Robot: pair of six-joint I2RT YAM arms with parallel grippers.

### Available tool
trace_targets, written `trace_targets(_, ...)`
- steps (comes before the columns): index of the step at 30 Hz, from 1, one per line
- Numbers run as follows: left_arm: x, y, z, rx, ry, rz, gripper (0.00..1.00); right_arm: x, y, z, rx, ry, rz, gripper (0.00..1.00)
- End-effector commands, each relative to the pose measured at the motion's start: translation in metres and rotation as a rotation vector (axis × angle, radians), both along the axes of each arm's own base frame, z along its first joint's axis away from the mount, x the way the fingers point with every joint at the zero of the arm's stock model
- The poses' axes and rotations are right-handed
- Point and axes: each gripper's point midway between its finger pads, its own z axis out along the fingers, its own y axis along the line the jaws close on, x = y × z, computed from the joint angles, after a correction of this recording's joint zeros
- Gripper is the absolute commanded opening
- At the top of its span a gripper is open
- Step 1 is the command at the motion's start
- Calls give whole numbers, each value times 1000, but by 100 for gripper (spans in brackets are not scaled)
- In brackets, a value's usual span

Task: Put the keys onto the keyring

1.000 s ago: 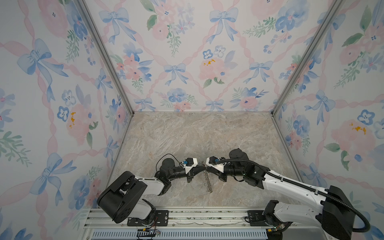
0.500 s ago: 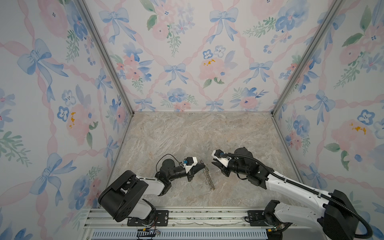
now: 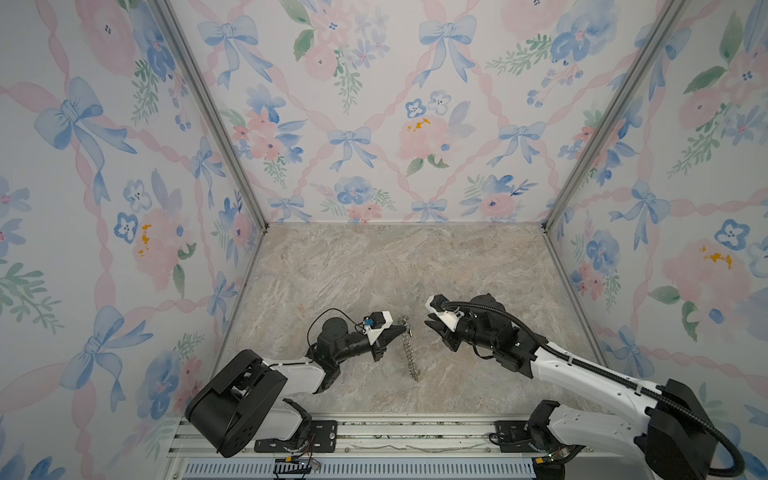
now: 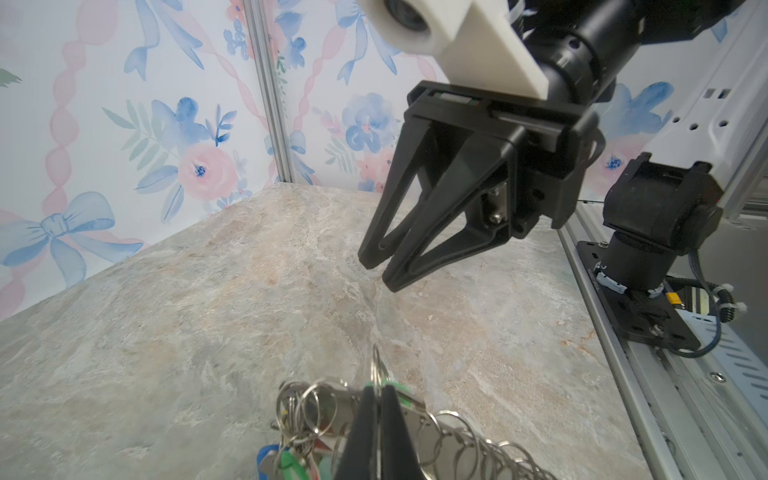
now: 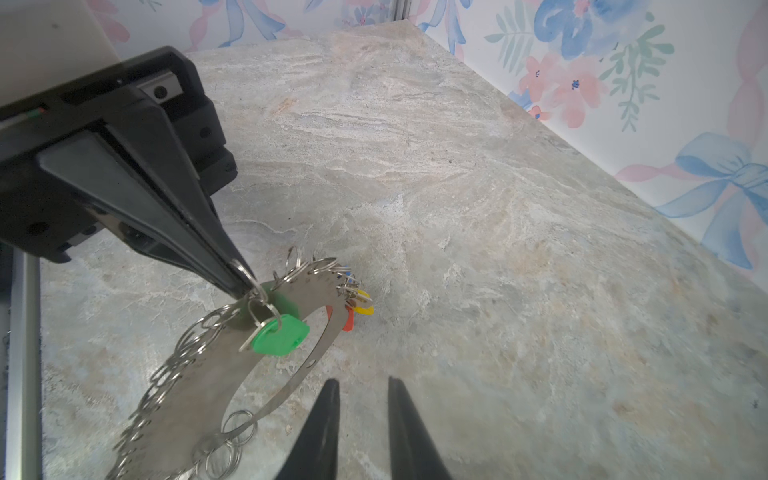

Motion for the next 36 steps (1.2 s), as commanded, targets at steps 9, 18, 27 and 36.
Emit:
trace_targets(9,-21,-8,6,-8,-36,-139,0,-38,33,0,107,46,283,24)
trace_targets(18,-33,-11,9,-13,-55,-203,0,-56,43,-3,87,50,378,22)
trace_targets(27,-34,-13,9,-13,-57,-218,0,-62,46,-4,52,47,403,6)
trace_targets(36,-24,3,9,-4,-75,-114,25,-52,32,-18,-301,45,294,0)
